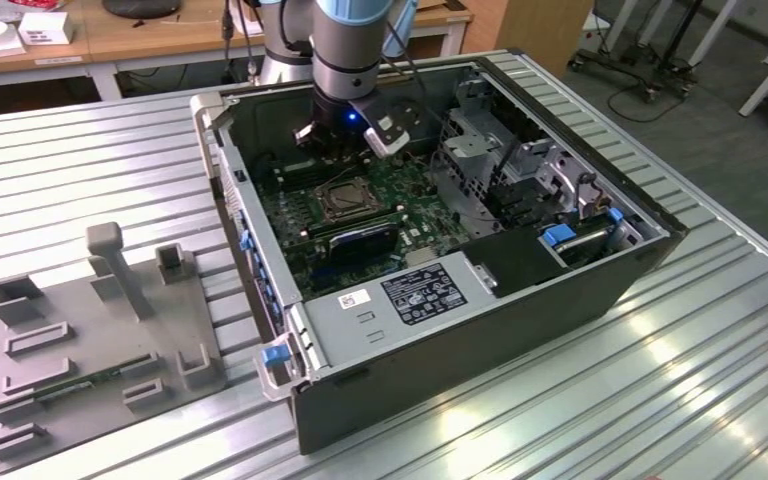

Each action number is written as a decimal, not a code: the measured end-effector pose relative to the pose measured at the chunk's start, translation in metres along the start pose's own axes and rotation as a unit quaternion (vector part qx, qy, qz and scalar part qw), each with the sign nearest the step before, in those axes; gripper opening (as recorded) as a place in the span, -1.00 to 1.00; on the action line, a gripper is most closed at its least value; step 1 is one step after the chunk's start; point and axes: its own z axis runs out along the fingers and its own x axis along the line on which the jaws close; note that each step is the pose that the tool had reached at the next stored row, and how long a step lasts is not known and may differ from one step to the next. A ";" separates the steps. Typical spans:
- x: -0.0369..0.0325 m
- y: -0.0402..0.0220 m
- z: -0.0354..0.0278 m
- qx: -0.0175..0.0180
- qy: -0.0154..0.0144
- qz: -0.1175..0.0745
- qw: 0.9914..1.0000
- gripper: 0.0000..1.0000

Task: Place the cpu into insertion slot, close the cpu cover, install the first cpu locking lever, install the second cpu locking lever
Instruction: 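Install the first cpu locking lever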

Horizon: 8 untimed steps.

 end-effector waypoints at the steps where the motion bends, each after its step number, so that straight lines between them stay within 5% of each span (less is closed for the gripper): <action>1: -0.0003 -0.0001 0.0000 0.000 0.000 0.000 1.000 -0.79; 8: -0.0008 -0.0010 -0.0002 0.001 0.000 0.000 1.000 -0.79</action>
